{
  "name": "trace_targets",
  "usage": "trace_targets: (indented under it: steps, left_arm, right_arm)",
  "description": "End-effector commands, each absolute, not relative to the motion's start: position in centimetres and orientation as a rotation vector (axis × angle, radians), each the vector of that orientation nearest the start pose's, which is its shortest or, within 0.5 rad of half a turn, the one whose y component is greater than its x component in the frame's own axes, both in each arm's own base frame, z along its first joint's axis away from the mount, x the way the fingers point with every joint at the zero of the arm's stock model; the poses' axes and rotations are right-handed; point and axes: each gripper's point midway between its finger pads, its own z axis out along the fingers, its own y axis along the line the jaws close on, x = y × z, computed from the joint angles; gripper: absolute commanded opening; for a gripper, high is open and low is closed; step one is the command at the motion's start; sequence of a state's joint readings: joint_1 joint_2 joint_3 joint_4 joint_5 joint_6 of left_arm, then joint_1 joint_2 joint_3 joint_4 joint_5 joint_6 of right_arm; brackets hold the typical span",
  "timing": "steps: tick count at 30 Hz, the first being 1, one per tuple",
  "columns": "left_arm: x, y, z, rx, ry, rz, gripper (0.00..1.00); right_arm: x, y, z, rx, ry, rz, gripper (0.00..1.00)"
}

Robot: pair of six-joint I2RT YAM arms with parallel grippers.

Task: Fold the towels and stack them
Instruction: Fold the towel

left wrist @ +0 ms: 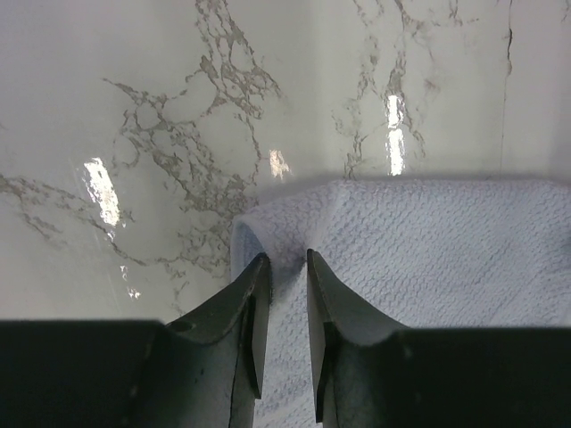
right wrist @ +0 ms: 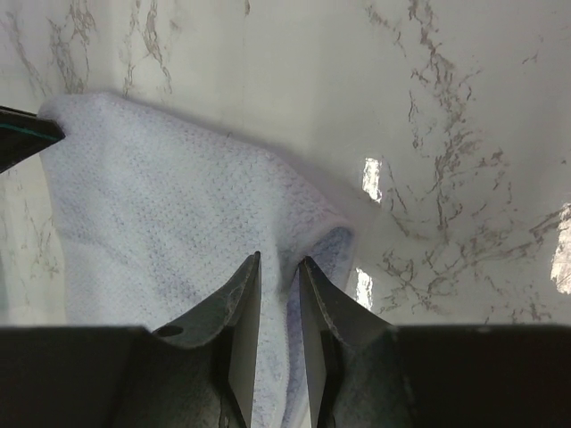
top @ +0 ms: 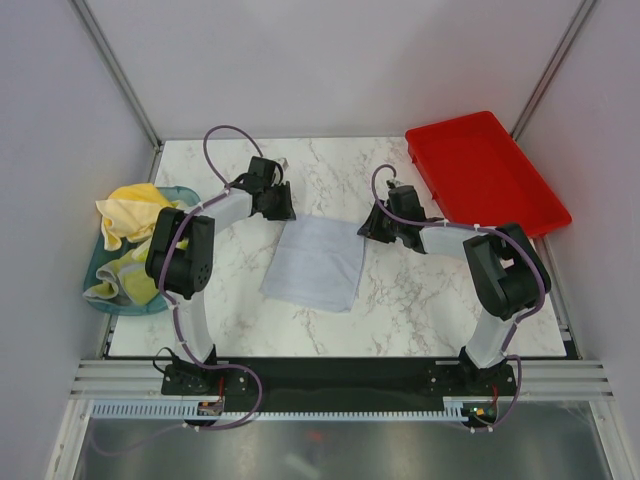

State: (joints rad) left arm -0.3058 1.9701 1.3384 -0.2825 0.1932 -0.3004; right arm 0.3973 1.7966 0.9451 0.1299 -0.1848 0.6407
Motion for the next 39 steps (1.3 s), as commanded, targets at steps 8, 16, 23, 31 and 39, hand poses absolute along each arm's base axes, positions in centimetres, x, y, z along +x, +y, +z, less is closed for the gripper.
trace_targets:
  steps: [8, 16, 23, 31, 39]
  left_arm:
    - [44.6, -18.2, 5.7, 0.136, 2.498, -0.488, 0.35]
    - [44.4, -18.3, 5.6, 0.139, 2.505, -0.507, 0.33]
    - [44.8, -18.7, 5.6, 0.147, 2.502, -0.524, 0.31]
    - [45.0, -19.1, 5.3, 0.156, 2.505, -0.550, 0.07]
    - [45.6, -19.0, 6.5, 0.145, 2.476, -0.551, 0.02]
  right_arm:
    - [38.7, 22.2, 4.0, 0.319, 2.396, 0.740, 0.34]
    - [38.4, 22.3, 4.3, 0.320, 2.388, 0.758, 0.32]
    - [38.5, 22.3, 4.3, 0.311, 2.381, 0.756, 0.31]
    - [39.0, 22.6, 5.0, 0.270, 2.349, 0.771, 0.07]
    - [39.6, 21.5, 6.7, 0.186, 2.316, 0.709, 0.00]
